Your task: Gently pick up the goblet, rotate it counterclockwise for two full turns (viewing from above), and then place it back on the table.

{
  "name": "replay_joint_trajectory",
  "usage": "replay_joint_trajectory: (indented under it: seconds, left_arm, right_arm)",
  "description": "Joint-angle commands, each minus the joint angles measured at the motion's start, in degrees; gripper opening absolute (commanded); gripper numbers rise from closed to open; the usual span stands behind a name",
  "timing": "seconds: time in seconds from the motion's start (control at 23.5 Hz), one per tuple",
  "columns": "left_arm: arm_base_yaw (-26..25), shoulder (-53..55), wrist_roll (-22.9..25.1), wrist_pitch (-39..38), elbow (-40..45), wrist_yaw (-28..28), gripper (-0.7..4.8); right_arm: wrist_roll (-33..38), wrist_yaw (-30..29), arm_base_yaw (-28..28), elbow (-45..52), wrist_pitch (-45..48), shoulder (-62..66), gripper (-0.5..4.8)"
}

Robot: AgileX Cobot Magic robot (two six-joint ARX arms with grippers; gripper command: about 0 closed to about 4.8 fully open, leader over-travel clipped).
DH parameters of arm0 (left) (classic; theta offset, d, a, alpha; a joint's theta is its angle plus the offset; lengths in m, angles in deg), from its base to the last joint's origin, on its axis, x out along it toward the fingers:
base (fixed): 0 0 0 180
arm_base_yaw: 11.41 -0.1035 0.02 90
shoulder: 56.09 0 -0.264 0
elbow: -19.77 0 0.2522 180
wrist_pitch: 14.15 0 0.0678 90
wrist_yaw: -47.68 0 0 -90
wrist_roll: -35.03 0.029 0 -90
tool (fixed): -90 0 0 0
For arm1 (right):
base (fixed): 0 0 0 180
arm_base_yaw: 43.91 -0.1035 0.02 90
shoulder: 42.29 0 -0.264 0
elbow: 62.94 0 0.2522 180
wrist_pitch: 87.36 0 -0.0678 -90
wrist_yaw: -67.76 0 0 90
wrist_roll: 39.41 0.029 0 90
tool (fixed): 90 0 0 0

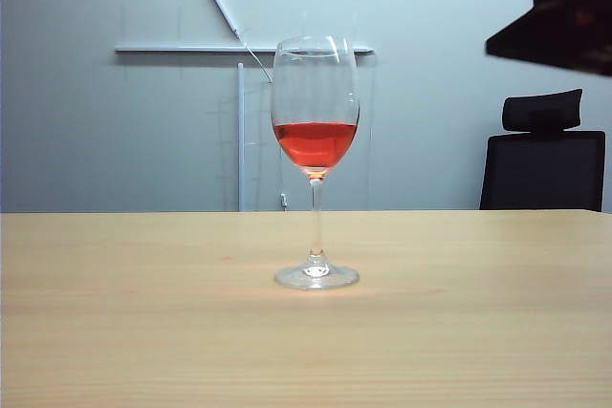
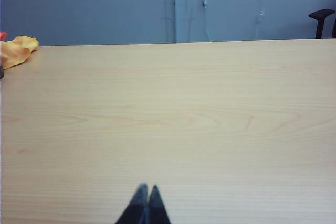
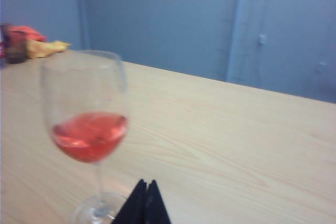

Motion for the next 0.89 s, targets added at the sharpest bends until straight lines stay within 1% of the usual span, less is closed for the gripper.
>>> replay_joint_trajectory:
  seconds: [0.04,0.13,0.3,0.89]
  left_arm:
    - [0.0,0.0,0.0,0.7,-0.2,0.4,-0.05]
    - [0.0,0.0,0.0,0.7,-0.2,0.4,-0.05]
    - [0.0,0.0,0.0,0.7,-0.2,0.4,-0.05]
    - [0.0,0.0,0.0,0.7,-0.2,0.4,-0.05]
  right_arm:
    - [0.2,4.2,-0.1,-0.1,-6.1,-4.9,-0.03]
    - [0.2,5.1,-0.1,-0.1,-7.5,-6.7,-0.02]
    - [0.2,5.0,-0.1,-0.1,-8.6,-8.7,-0.02]
    - [0.2,4.9,-0.1,-0.1,-8.6,-8.8,-0.01]
